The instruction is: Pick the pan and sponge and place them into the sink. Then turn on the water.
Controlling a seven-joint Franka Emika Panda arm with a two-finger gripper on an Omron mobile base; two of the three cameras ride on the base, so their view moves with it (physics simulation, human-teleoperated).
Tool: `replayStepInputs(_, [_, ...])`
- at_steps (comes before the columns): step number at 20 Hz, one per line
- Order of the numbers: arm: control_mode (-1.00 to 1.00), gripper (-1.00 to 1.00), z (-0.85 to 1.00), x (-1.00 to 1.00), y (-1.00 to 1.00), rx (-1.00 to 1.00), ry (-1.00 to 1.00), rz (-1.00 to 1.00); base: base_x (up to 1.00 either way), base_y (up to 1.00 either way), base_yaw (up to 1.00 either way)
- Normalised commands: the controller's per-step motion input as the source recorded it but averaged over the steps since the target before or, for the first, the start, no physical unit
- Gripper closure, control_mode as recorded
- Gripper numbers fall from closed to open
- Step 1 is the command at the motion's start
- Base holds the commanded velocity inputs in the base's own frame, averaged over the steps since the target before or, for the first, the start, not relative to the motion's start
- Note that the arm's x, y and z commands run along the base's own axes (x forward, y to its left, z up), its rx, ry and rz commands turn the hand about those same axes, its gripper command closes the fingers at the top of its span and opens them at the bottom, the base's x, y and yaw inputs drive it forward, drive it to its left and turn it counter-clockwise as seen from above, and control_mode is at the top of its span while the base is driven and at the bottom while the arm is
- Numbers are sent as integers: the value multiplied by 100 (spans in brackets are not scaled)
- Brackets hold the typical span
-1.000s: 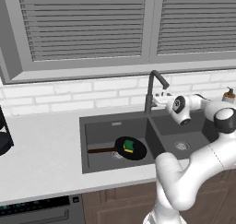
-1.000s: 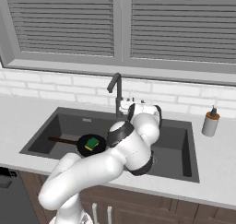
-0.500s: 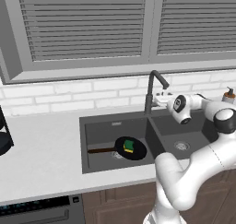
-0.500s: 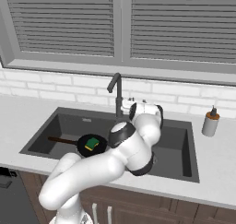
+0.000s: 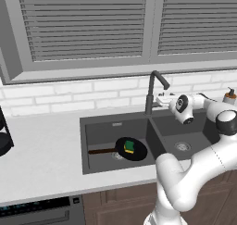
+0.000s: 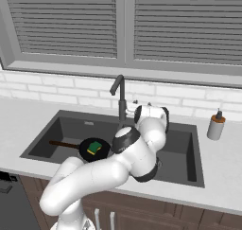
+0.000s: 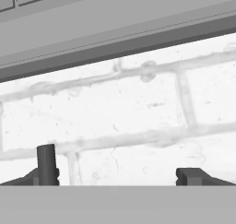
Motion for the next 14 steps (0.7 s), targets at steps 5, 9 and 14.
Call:
replayStepInputs(5, [-100, -100, 0, 0, -64, 0, 1, 0, 0, 0, 0])
replayStepInputs(9, [-100, -100, 0, -3, -94, 0, 1, 0, 0, 0, 0])
replayStepInputs(14, [-100, -100, 0, -6, -100, 2, 3, 0, 0, 0, 0])
